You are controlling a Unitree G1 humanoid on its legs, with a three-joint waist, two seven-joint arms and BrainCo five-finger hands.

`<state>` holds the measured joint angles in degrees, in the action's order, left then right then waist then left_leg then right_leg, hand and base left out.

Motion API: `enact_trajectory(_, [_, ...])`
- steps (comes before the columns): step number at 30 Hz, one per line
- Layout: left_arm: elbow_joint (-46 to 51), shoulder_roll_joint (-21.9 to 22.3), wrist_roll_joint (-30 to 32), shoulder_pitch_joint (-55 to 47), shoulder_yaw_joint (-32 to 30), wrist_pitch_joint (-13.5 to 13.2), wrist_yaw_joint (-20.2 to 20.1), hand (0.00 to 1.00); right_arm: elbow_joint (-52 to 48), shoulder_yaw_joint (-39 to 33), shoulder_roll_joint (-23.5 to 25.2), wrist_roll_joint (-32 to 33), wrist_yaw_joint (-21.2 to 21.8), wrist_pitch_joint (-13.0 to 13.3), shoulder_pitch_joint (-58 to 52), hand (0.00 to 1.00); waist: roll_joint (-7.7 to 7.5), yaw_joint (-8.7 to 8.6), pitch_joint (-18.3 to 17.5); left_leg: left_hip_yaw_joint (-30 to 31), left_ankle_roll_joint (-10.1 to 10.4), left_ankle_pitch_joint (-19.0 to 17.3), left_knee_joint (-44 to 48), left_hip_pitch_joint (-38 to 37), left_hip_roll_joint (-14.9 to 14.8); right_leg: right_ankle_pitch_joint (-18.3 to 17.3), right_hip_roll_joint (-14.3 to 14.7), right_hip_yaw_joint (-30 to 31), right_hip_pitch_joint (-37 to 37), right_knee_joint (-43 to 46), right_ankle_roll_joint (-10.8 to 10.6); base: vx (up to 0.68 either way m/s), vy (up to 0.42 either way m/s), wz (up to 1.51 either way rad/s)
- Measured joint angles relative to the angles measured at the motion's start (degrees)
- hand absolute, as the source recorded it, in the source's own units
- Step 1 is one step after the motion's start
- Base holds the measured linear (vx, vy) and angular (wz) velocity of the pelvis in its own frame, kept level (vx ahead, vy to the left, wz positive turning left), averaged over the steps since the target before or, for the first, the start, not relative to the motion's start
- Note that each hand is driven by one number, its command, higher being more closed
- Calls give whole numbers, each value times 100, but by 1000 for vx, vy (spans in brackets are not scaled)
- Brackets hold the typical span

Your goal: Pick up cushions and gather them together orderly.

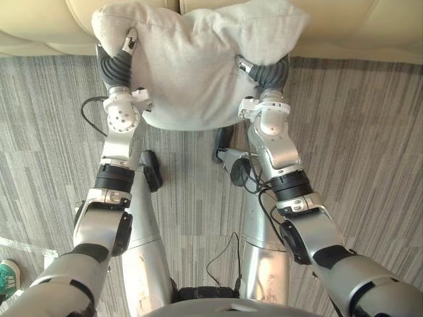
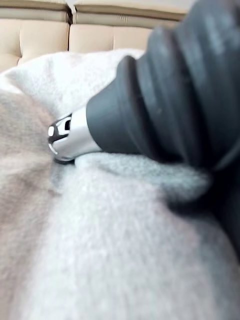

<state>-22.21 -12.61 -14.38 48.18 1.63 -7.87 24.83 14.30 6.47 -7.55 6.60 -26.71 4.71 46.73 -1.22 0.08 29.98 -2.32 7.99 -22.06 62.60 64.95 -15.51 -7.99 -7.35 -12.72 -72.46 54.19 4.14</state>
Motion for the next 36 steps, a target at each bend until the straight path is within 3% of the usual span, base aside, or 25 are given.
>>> enact_trajectory(6, [604, 363, 182, -924, 354, -29, -4, 100, -552, -2, 153, -16, 10, 13, -915, 100, 3, 22, -66, -240, 4, 35, -881, -1630, 26, 81, 70, -53, 1502, -694, 88, 51, 1, -2])
enact_trajectory(7, [732, 563, 205, -1394, 433, -95, -4, 100, -657, 13, 235, -32, 12, 51, -1340, 100, -4, 16, -680, -303, -5, 50, -1095, -1669, 68, 56, 64, -35, 1504, -858, 41, 68, 23, 0])
enact_trajectory(8, [883, 640, 203, -1625, 476, -127, -4, 100, -755, 15, 270, -35, 13, 98, -1537, 100, 0, 23, -836, -343, -5, 64, -1213, -1819, 78, 55, 68, -36, 1641, -947, 25, 134, 45, 1])
enact_trajectory(11, [1511, 870, 90, -2424, 629, -283, -6, 100, -1259, 151, 281, -196, 35, 175, -2204, 100, -7, 65, -871, -482, 2, 80, -1751, -3026, 138, 35, 69, -64, 2732, -1287, -10, 138, 51, -2])
enact_trajectory(15, [2213, 916, -69, -3454, 728, -473, -10, 100, -1920, 615, 262, -494, 56, 245, -3129, 100, -3, 125, -1239, -672, -25, 212, -2438, -4051, 236, 94, 94, -39, 3660, -1854, -153, 99, 45, -4])
enact_trajectory(20, [2757, 903, -356, -4443, 1015, -698, -14, 100, -2330, 915, 252, -932, 272, 294, -4046, 100, -11, 175, -2021, -929, -85, 718, -3868, -5163, 502, 509, 169, 70, 4627, -3075, -356, 88, 55, -7])
enact_trajectory(23, [2836, 832, -356, -4618, 1203, -733, -14, 100, -2312, 915, 164, -934, 290, 295, -4169, 100, 47, 99, -2198, -1066, -145, 1102, -4730, -5754, 674, 910, 214, 124, 5126, -3817, -409, 95, 59, -8])
enact_trajectory(31, [2842, 743, -356, -5006, 1475, -732, -96, 100, -2228, 920, -257, -933, 501, 298, -4269, 100, 91, -40, -2511, -1195, -197, 1215, -5271, -6440, 782, 1460, 367, 291, 5977, -4927, -495, 43, 67, -12])
enact_trajectory(36, [2841, 642, -357, -5040, 1579, -721, -134, 100, -2179, 920, -280, -930, 501, 300, -4350, 100, 117, -58, -2495, -1163, -254, 1028, -4758, -6240, 734, 1568, 387, 330, 6069, -5076, -501, -55, 46, -1])
